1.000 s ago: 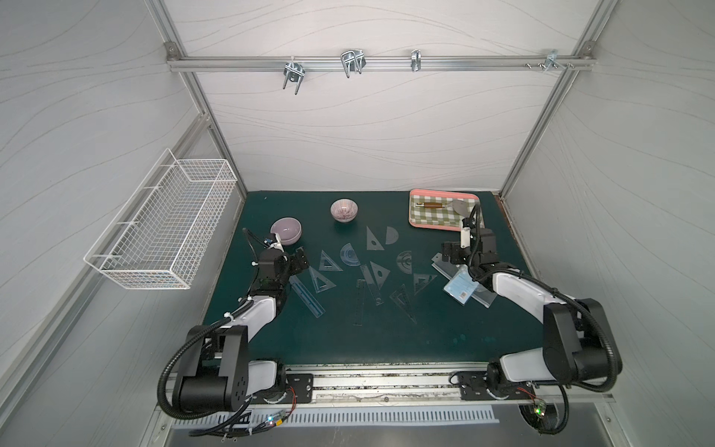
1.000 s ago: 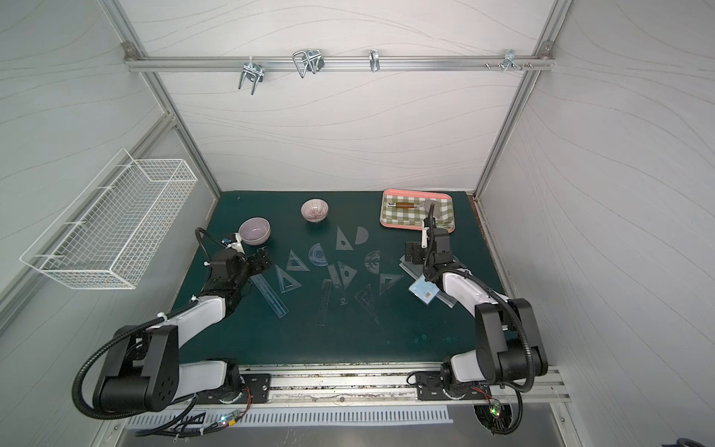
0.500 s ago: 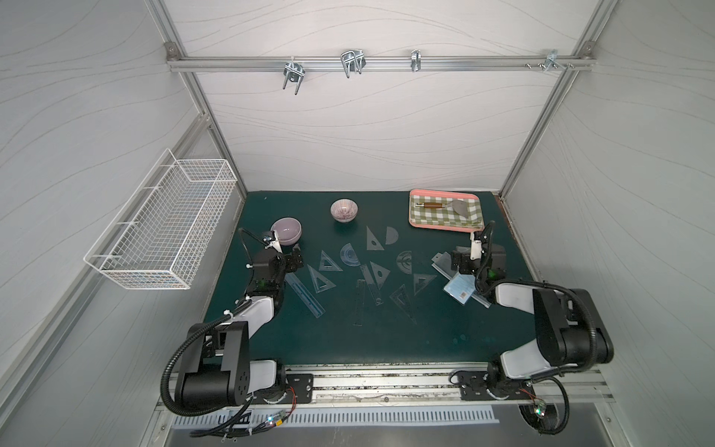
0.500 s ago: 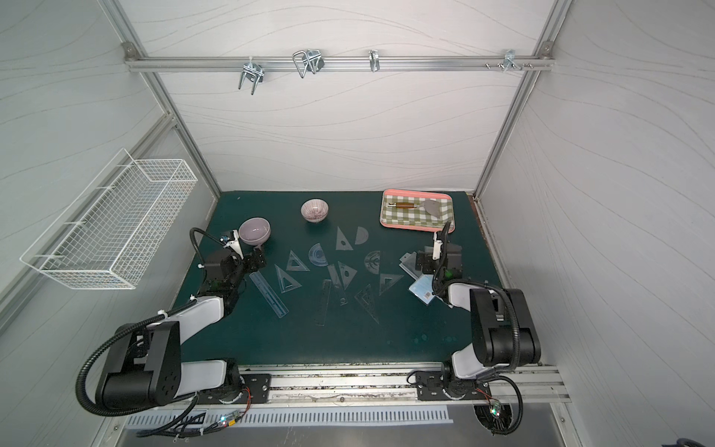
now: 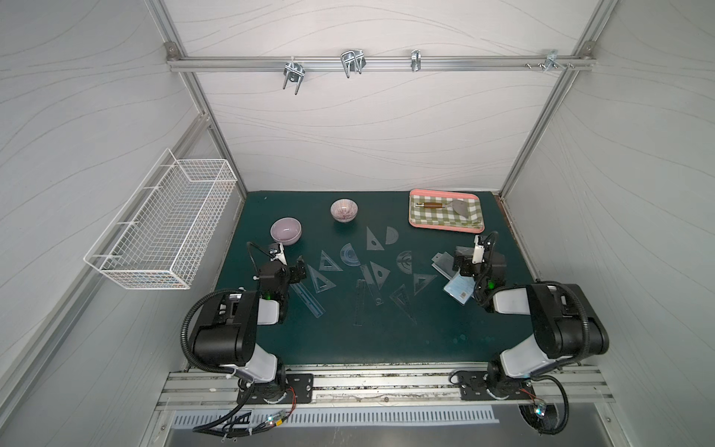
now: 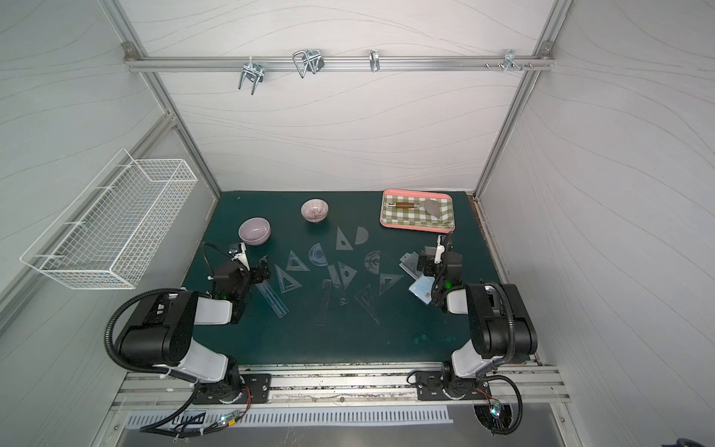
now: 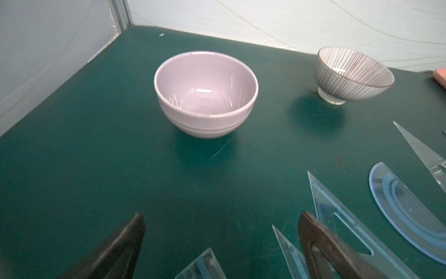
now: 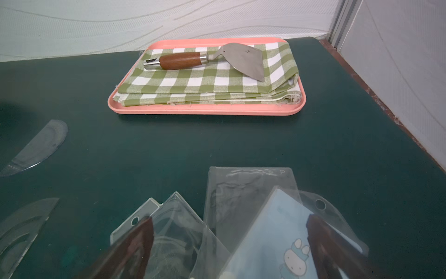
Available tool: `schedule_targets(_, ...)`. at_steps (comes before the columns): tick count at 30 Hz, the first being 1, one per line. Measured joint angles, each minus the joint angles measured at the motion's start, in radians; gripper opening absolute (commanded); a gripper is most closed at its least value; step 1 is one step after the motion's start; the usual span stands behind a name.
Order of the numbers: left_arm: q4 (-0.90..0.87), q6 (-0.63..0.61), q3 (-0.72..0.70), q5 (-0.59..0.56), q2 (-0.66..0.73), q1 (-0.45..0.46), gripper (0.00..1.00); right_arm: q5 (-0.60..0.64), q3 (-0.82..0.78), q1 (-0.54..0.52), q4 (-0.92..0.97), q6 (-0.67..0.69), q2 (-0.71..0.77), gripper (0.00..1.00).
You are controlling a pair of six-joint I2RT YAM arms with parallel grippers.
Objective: Open the ruler set and take out the ruler
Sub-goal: Reset both arms
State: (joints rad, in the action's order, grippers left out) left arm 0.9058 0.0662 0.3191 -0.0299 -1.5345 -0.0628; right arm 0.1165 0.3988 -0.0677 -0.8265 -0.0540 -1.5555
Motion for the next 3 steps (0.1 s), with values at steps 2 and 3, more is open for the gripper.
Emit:
schedule_targets(2, 0.006, -0.001, 0.012, 0.0, 0.0, 0.0, 0.99, -0.001, -0.001, 0.0, -0.006, -0.001, -0.003, 0.99)
schedule_targets(3, 0.006, -0.001, 0.014, 0.0, 0.0, 0.0, 0.99, -0.002, -0.002, 0.0, -0.012, -0.001, -0.004, 0.99)
